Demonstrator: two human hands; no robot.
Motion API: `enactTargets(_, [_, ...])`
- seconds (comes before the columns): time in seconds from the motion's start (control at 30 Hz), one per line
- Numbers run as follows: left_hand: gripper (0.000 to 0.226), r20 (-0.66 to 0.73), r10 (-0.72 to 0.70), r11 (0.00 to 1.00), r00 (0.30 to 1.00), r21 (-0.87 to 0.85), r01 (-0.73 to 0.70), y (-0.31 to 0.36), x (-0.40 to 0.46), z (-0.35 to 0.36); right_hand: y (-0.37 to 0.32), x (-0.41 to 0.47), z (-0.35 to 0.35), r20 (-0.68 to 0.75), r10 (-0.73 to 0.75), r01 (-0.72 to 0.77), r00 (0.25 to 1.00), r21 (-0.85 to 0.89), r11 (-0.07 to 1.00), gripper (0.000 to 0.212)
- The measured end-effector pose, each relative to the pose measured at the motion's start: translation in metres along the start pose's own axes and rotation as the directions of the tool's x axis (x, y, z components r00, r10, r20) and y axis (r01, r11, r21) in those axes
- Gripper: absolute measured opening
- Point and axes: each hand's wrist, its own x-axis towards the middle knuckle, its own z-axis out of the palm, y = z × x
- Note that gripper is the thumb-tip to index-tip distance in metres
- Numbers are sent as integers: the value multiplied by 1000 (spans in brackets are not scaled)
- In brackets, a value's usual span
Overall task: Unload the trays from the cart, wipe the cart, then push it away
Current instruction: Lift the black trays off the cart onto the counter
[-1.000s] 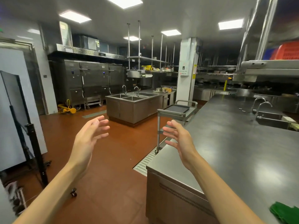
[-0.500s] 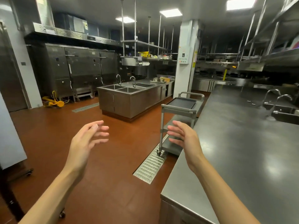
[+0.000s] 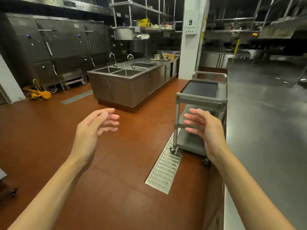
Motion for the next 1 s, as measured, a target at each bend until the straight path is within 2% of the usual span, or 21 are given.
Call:
enactTargets(0.23, [30, -83, -26, 1000, 996, 5, 26, -76, 222, -26, 34, 211, 112, 19, 65, -65, 998, 5, 998, 25])
enactTargets(0.37, [32, -62, -17, 1000, 998, -10, 17, -136, 342, -43, 51, 317, 172, -10, 61, -61, 998, 13, 998, 23])
enactTargets(0.47, [35, 1, 13, 999, 1000, -42, -13, -193, 436, -44, 74, 396, 212, -67, 42, -40, 997, 23, 999, 24])
enactTargets(0.6, [53, 141, 17, 994, 990, -108, -2, -268, 587, -35, 107, 499, 261, -151, 37, -30, 988, 47, 998, 24])
enactTargets(0.8, [36, 314, 15, 976, 949, -210, 54, -322, 788, 23, 124, 636, 301, -303, 51, -44, 952, 33, 999, 24])
enactTargets(1.0, [30, 438, 20, 962, 899, -254, 102, -380, 915, 108, 152, 764, 307, -485, 23, -2, 874, 45, 999, 22])
